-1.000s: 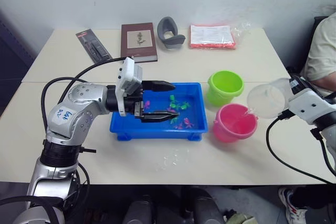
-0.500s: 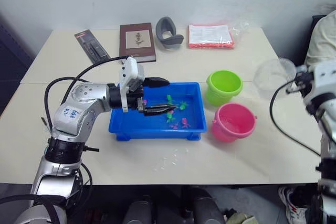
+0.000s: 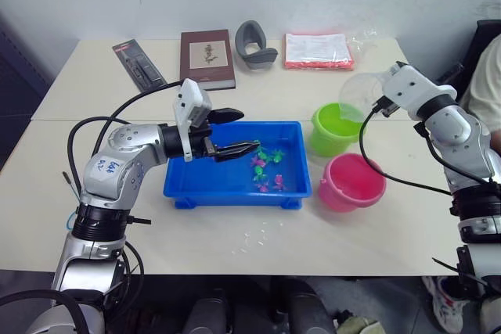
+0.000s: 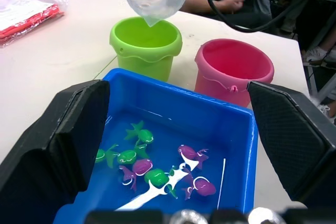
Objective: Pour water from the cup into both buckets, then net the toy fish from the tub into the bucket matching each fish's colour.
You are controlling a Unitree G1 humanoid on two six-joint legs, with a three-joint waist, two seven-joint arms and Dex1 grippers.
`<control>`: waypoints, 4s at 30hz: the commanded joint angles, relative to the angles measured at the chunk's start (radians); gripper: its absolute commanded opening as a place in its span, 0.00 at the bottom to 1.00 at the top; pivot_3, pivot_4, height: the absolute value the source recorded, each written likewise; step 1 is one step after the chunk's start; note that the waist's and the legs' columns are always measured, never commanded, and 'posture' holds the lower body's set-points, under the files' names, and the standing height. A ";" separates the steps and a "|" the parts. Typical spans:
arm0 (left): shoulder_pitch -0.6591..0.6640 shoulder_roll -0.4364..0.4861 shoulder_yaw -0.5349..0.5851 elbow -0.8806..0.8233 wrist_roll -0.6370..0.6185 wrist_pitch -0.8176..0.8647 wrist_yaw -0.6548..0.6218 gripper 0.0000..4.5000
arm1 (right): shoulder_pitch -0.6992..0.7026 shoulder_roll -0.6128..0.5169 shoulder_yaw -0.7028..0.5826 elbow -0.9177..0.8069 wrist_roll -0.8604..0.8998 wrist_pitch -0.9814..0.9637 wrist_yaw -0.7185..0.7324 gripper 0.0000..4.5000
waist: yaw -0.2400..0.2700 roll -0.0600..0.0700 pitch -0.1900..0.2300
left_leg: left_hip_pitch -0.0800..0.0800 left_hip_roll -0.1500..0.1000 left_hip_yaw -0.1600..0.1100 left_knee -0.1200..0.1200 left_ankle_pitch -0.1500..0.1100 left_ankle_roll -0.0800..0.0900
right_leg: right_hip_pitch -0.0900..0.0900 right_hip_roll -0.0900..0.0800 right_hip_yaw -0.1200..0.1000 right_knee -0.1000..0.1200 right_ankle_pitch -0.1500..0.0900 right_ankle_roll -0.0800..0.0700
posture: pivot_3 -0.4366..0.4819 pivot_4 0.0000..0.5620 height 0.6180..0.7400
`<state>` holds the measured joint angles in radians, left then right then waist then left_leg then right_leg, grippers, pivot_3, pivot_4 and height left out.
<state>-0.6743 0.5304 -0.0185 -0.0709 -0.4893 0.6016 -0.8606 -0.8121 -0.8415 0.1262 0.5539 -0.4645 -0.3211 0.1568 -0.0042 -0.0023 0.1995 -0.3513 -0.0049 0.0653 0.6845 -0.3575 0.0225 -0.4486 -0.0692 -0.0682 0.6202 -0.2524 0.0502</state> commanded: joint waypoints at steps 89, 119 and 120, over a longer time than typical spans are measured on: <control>1.253 -0.378 0.968 -0.807 -0.297 0.217 0.668 1.00 | 0.016 0.307 0.059 -0.633 1.123 0.867 1.086 0.99 | 0.007 -0.018 -0.001 | 0.010 0.002 0.004 -0.002 -0.011 0.006 | 0.005 0.003 0.014 -0.004 -0.002 -0.003 | 0.48 0.27 1.00; 0.294 0.187 0.663 0.477 -0.066 0.399 0.987 1.00 | 0.194 0.276 -0.039 -0.934 1.132 0.970 0.923 0.99 | -0.018 -0.023 -0.004 | 0.000 0.001 -0.007 -0.002 -0.007 0.000 | -0.001 -0.001 -0.001 0.001 -0.002 -0.004 | 0.48 0.27 1.00; 0.283 0.190 0.648 0.503 -0.048 0.383 0.974 1.00 | 0.198 0.273 -0.042 -0.939 1.133 0.972 0.920 0.99 | -0.018 -0.023 -0.004 | 0.000 0.001 -0.007 -0.002 -0.007 -0.001 | -0.001 -0.001 -0.001 0.001 -0.002 -0.004 | 0.48 0.27 1.00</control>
<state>-0.3851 0.7084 0.6473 0.3930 -0.5728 1.0164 0.1387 -0.6151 -0.5584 0.1112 -0.3433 0.6425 0.6518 1.0830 -0.0219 -0.0253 0.1954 -0.3515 -0.0043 0.0583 0.6830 -0.3637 0.0211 -0.4499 -0.0704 -0.0697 0.6212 -0.2547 0.0459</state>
